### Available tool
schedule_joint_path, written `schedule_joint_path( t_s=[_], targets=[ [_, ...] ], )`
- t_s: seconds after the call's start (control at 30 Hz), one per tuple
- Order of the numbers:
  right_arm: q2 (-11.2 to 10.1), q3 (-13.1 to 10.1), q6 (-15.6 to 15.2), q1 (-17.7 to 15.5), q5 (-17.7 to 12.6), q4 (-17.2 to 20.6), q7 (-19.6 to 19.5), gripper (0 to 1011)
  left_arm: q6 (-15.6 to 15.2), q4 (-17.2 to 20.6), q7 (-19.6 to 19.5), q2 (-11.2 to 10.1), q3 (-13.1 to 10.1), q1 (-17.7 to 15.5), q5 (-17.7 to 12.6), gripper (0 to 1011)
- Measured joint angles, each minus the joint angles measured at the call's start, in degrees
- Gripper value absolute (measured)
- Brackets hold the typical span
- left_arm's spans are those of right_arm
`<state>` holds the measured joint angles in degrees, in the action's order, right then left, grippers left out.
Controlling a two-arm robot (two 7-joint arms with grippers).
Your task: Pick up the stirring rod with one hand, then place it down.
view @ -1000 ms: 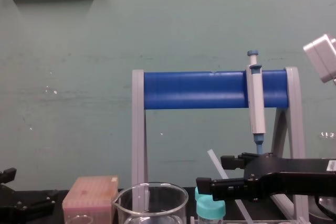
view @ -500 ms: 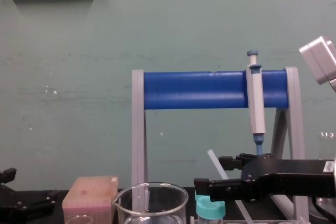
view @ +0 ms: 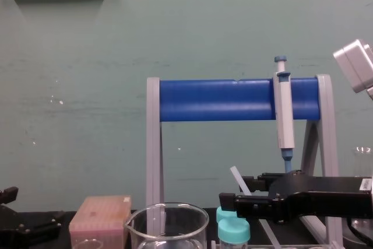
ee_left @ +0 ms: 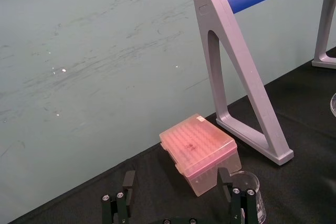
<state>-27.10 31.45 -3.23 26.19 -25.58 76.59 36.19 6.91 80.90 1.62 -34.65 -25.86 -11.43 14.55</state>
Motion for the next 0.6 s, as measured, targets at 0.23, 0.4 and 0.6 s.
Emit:
schedule_joint_path(
  t_s=[0.23,0.4,0.6],
  targets=[
    [-0.03,-0.04,-0.02,-0.04,-0.03,0.04,0.00,465,0.00,0.00,0.00,0.00,0.00,0.00,0.00,1000],
    [-0.03,-0.04,-0.02,-0.04,-0.05,0.04,0.00,301,0.00,0.00,0.00,0.00,0.00,0.00,0.00,1000],
    [-0.03,-0.04,-0.02,-0.04,-0.08,0.04,0.00,110,0.00,0.00,0.00,0.00,0.00,0.00,0.00,1000]
  ],
)
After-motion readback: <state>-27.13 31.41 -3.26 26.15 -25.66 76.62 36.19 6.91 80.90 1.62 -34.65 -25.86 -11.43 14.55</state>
